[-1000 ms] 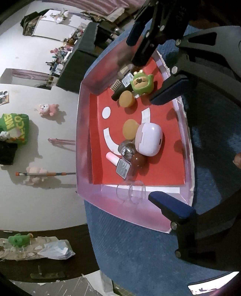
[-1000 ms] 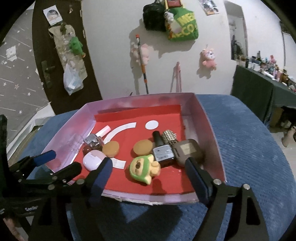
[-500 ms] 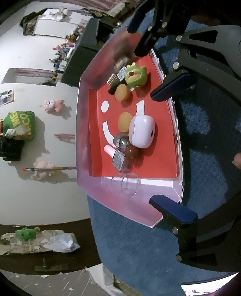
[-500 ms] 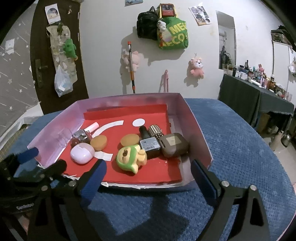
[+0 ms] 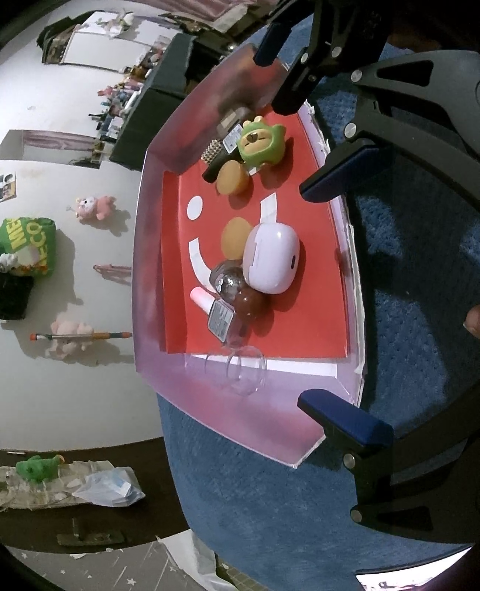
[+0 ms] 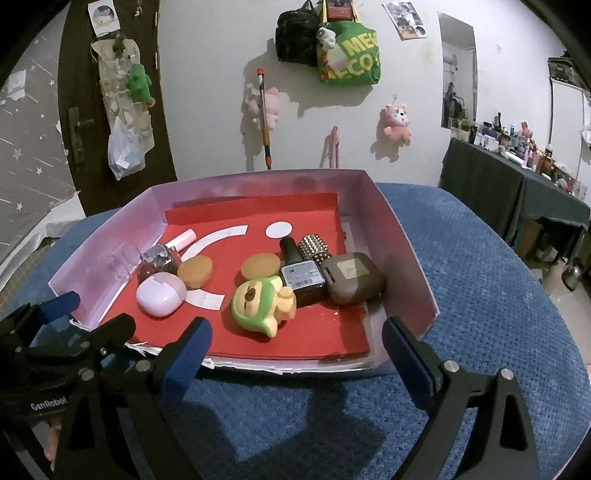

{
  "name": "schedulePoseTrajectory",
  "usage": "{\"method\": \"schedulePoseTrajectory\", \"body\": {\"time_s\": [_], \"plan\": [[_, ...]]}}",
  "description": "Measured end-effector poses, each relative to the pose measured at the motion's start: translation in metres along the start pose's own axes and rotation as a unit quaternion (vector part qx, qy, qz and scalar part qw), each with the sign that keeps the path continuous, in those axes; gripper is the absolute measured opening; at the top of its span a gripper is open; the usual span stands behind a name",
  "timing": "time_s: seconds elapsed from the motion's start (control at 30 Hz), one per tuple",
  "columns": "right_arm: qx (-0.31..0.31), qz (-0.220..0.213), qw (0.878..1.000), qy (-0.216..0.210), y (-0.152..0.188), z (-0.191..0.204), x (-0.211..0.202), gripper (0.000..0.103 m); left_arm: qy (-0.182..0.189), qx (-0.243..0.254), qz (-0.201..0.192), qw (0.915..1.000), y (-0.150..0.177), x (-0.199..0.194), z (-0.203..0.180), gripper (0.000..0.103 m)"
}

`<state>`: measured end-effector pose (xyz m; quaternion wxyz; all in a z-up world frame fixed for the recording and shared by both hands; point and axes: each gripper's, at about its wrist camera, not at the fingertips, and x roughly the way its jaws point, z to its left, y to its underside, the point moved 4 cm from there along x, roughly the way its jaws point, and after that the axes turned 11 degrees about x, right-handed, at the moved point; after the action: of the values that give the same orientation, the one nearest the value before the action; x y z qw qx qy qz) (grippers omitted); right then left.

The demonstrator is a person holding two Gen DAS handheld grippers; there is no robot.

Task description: Organize rigid objects

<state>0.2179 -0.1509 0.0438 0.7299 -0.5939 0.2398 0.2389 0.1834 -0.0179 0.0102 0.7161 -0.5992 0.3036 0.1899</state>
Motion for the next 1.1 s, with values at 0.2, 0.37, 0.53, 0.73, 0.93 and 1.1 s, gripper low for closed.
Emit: {"method": "schedulePoseTrajectory", "body": {"time_s": [0.2, 0.37, 0.53, 0.73, 0.93, 1.1], "plan": [[-0.002, 0.000, 1.000, 0.002, 0.0008, 0.0003, -0.0003, 0.096, 0.005, -0.009, 0.006, 0.9999, 0.0007, 0.0034, 0.0007, 0.103], [0.000, 0.001, 1.000, 0.001, 0.0007, -0.0001, 0.0003, 0.096, 0.004, -0.008, 0.005, 0.9999, 0.0006, 0.0031, 0.0003, 0.103], [-0.001, 0.002, 1.000, 0.001, 0.0019, -0.0001, 0.0008, 0.096, 0.001, -0.009, 0.004, 1.0000, 0.0015, 0.0041, -0.0013, 0.103], [0.000, 0.001, 1.000, 0.000, 0.0011, -0.0003, 0.0009, 0.096, -0.001, -0.007, 0.005, 1.0000, 0.0020, 0.0066, -0.0017, 0.103], [0.002, 0.001, 1.000, -0.002, 0.0014, -0.0011, 0.0003, 0.096, -0.005, -0.005, 0.005, 1.0000, 0.0017, 0.0051, -0.0004, 0.103], [0.003, 0.001, 1.000, -0.004, 0.0016, -0.0016, 0.0003, 0.096, -0.007, -0.005, 0.005, 1.0000, 0.0021, 0.0045, -0.0001, 0.103]]}}
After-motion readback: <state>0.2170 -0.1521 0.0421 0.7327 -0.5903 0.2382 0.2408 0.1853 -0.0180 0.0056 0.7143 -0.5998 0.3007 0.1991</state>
